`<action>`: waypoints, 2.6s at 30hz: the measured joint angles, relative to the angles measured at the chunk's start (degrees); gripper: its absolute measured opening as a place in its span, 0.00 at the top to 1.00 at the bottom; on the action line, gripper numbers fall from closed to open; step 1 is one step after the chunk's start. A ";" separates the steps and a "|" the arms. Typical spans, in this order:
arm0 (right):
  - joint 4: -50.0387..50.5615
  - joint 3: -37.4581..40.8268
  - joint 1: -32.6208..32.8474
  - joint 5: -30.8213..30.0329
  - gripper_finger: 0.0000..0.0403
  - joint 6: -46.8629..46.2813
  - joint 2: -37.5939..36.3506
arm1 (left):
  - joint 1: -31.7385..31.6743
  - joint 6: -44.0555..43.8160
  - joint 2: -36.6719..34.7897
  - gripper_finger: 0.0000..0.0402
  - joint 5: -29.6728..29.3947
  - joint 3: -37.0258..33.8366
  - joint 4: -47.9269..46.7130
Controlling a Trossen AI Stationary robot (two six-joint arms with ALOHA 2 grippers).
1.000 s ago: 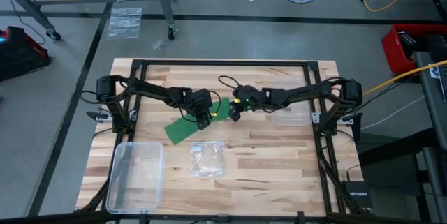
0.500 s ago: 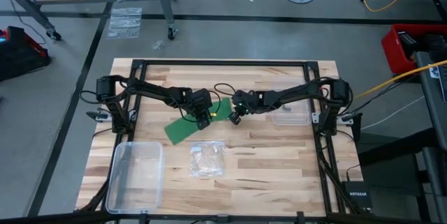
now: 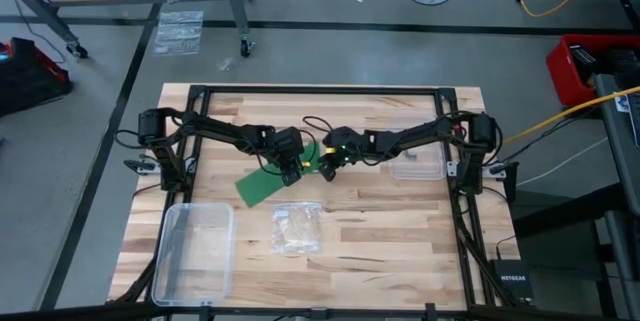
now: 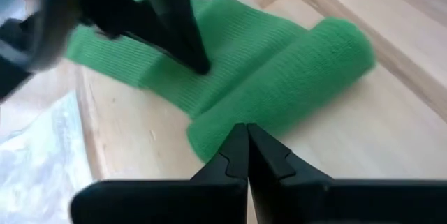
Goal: Roll bandage
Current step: Roll the bandage
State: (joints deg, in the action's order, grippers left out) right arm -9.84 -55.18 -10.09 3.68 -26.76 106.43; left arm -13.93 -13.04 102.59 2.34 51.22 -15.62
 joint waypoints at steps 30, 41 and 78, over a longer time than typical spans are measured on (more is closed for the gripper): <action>7.29 0.04 -0.04 -6.77 1.00 0.01 -0.07 | 0.00 -2.65 -0.11 1.00 -0.12 0.15 -3.75; -4.45 0.04 -0.04 2.91 1.00 -0.02 -0.07 | 0.00 -3.07 -0.11 1.00 -0.06 0.15 -3.78; 7.53 0.06 -1.51 -7.89 1.00 -1.10 2.27 | -0.04 -3.06 -0.11 1.00 0.04 0.17 -3.85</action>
State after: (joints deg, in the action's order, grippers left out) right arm -2.31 -55.11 -11.60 -4.21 -27.87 108.70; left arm -13.98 -16.10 102.48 2.38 51.40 -19.47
